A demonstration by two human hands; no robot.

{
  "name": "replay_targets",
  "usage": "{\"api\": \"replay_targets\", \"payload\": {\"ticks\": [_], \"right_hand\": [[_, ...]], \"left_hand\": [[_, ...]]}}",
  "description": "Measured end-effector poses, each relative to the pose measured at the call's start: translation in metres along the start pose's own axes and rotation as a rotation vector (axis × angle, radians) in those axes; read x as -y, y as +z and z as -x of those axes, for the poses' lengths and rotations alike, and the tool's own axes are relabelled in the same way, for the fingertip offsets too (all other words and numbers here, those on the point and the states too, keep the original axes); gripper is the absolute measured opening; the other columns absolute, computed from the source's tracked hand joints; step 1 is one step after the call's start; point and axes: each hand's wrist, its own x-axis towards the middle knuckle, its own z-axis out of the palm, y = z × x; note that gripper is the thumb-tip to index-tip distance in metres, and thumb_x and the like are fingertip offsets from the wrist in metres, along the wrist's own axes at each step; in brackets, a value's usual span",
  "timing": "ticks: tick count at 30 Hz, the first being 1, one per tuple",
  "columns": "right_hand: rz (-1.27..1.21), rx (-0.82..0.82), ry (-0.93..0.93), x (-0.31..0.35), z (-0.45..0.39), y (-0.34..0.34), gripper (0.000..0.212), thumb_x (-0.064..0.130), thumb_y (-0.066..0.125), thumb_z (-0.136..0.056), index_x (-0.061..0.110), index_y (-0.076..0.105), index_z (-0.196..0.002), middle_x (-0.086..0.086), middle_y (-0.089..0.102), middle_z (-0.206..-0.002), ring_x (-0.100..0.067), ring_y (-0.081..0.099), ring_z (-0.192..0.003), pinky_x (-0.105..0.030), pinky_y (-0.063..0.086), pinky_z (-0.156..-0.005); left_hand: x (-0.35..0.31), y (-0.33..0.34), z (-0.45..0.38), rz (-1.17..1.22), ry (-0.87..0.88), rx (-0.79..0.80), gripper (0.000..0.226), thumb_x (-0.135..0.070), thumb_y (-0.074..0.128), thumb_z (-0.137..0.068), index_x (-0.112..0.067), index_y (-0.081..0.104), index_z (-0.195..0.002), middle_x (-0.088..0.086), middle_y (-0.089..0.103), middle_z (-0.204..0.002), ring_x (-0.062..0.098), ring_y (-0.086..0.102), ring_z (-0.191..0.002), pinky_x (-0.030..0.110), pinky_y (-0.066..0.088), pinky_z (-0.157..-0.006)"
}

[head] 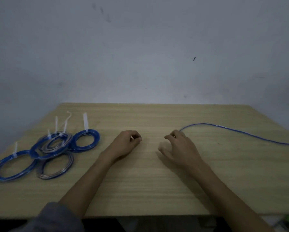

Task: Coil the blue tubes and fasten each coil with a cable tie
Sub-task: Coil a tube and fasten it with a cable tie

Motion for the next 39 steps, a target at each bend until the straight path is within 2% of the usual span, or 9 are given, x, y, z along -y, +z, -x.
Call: {"api": "replay_targets", "payload": {"ticks": [6,10,15,18,21,25,29,34,39], "right_hand": [[0.127,-0.026,0.081,-0.01,0.033,0.006,0.043,0.054,0.047,-0.091,0.015,0.064,-0.096,-0.003,0.056,-0.104,-0.025,0.053,-0.102,-0.039,0.045,-0.081],[0.121,-0.013,0.087,-0.006,0.025,0.01,0.027,0.033,0.049,-0.098,0.011,0.064,-0.101,-0.007,0.056,-0.11,-0.028,0.051,-0.109,-0.04,0.043,-0.084],[0.163,0.048,-0.023,0.003,0.014,0.021,0.022,0.019,0.044,-0.1,0.012,0.059,-0.115,-0.007,0.054,-0.12,-0.03,0.049,-0.116,-0.042,0.038,-0.087],[0.24,-0.078,-0.188,0.007,0.009,0.028,0.033,0.032,0.035,-0.099,0.016,0.063,-0.104,-0.005,0.063,-0.102,-0.028,0.06,-0.098,-0.041,0.041,-0.077],[0.159,-0.343,-0.322,0.002,0.002,0.03,0.033,0.035,0.039,-0.097,0.017,0.067,-0.094,-0.002,0.067,-0.084,-0.027,0.063,-0.082,-0.041,0.041,-0.075],[0.153,-0.592,-0.358,-0.013,-0.016,0.019,0.016,0.028,0.055,-0.1,0.017,0.067,-0.098,0.0,0.067,-0.088,-0.025,0.063,-0.09,-0.042,0.04,-0.088],[0.115,-0.714,-0.288,-0.023,-0.034,0.01,0.018,0.024,0.055,-0.101,0.013,0.068,-0.108,-0.003,0.069,-0.099,-0.028,0.063,-0.095,-0.041,0.043,-0.088],[-0.18,-0.704,-0.063,-0.018,-0.051,0.008,0.017,0.017,0.056,-0.102,0.008,0.068,-0.109,-0.008,0.067,-0.094,-0.028,0.064,-0.078,-0.04,0.052,-0.064],[-0.994,-0.481,0.307,0.015,-0.06,0.009,0.02,0.015,0.052,-0.104,0.004,0.068,-0.099,-0.006,0.071,-0.086,-0.013,0.073,-0.073,-0.034,0.062,-0.059]], "left_hand": [[0.002,0.017,-0.001,-0.007,0.034,-0.046,0.013,-0.032,0.063,-0.096,-0.025,0.072,-0.102,-0.004,0.068,-0.097,0.012,0.061,-0.084,0.039,0.053,-0.082],[0.005,0.018,0.007,0.018,0.039,-0.081,0.016,-0.03,0.063,-0.096,-0.023,0.071,-0.107,-0.004,0.066,-0.096,0.011,0.06,-0.082,0.041,0.054,-0.082],[-0.008,0.024,0.012,-0.217,0.184,-0.066,0.046,-0.029,0.054,-0.1,-0.04,0.05,-0.144,-0.004,0.045,-0.146,0.014,0.053,-0.113,0.034,0.05,-0.089],[-0.018,0.033,0.011,-0.306,0.368,-0.05,0.039,-0.029,0.055,-0.099,-0.032,0.058,-0.138,0.005,0.04,-0.156,0.024,0.045,-0.13,0.039,0.044,-0.103],[-0.025,0.036,0.01,-0.257,0.394,-0.075,0.031,-0.04,0.047,-0.099,-0.02,0.069,-0.107,0.003,0.061,-0.135,0.023,0.053,-0.123,0.041,0.046,-0.098],[-0.035,0.027,0.015,-0.004,0.251,-0.182,0.025,-0.037,0.047,-0.103,-0.021,0.06,-0.09,-0.009,0.065,-0.083,0.015,0.06,-0.082,0.036,0.045,-0.075],[-0.047,0.018,0.024,0.335,0.134,-0.263,0.028,-0.03,0.05,-0.105,-0.018,0.057,-0.08,-0.004,0.064,-0.073,0.013,0.061,-0.071,0.034,0.048,-0.07],[-0.063,0.009,0.027,0.689,0.053,-0.33,0.031,-0.034,0.054,-0.101,-0.01,0.064,-0.085,0.004,0.061,-0.066,0.014,0.06,-0.066,0.033,0.049,-0.063],[-0.054,0.014,0.028,0.525,0.052,-0.119,0.022,-0.029,0.048,-0.105,-0.021,0.067,-0.097,-0.013,0.07,-0.097,0.0,0.063,-0.096,0.017,0.048,-0.078]]}}
